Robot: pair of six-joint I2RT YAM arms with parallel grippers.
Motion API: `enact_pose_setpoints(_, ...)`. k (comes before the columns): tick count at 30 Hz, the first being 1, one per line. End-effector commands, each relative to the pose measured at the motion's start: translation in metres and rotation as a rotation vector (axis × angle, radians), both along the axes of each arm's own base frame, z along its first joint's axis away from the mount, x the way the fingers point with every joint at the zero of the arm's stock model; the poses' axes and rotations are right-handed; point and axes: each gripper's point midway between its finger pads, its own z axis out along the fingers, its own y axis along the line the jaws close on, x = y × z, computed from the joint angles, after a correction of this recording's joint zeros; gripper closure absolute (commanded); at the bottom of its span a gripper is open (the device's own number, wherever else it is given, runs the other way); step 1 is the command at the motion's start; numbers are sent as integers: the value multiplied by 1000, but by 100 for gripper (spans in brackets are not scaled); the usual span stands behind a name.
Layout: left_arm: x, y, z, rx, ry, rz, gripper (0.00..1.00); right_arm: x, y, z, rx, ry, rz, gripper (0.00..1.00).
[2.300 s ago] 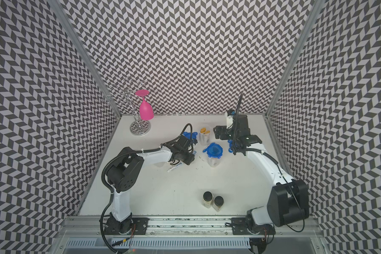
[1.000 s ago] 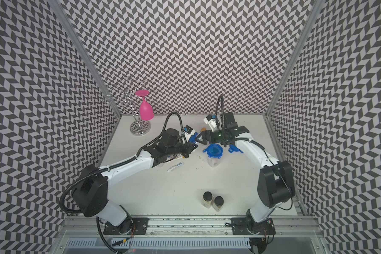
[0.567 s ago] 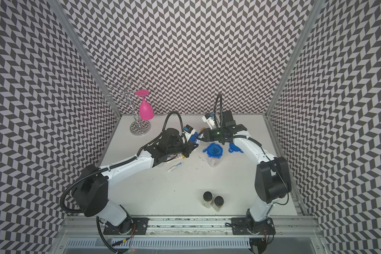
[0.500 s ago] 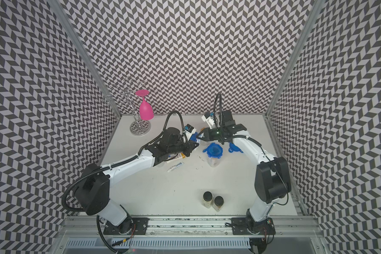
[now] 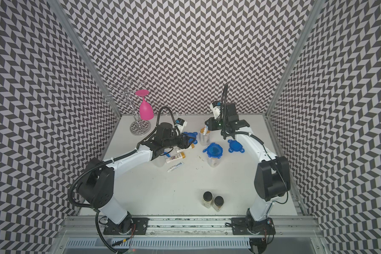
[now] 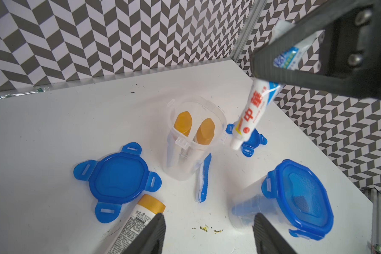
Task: Pack away toiletry kits
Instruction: Place the toiletry item into the container.
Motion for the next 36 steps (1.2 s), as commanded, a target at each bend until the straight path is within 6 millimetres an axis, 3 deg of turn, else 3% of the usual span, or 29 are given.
enact_pose_setpoints(1,-1,-11,-1,-23,-10,-31,35,32,-15,7,-62,-132,-107,100)
enact_pose_setpoints(7,5,-27,-18,5,15,-73,36,42,-8,21,1,-225,-117,100)
enact_pose_setpoints(13,6,-37,-56,42,19,-90,32,48,-8,-8,-41,-187,-126,100)
enact_pose_setpoints(18,9,-52,-71,75,-3,-121,30,48,-7,-31,-75,-146,-123,100)
enact_pose_setpoints(27,13,-63,-103,124,-52,-93,26,49,3,-50,-107,-119,-103,99)
enact_pose_setpoints(30,18,-62,-107,143,-73,-76,26,47,6,-49,-113,-120,-97,99)
enact_pose_setpoints(36,20,-60,-111,165,-88,-70,26,43,7,-28,-97,-160,-102,99)
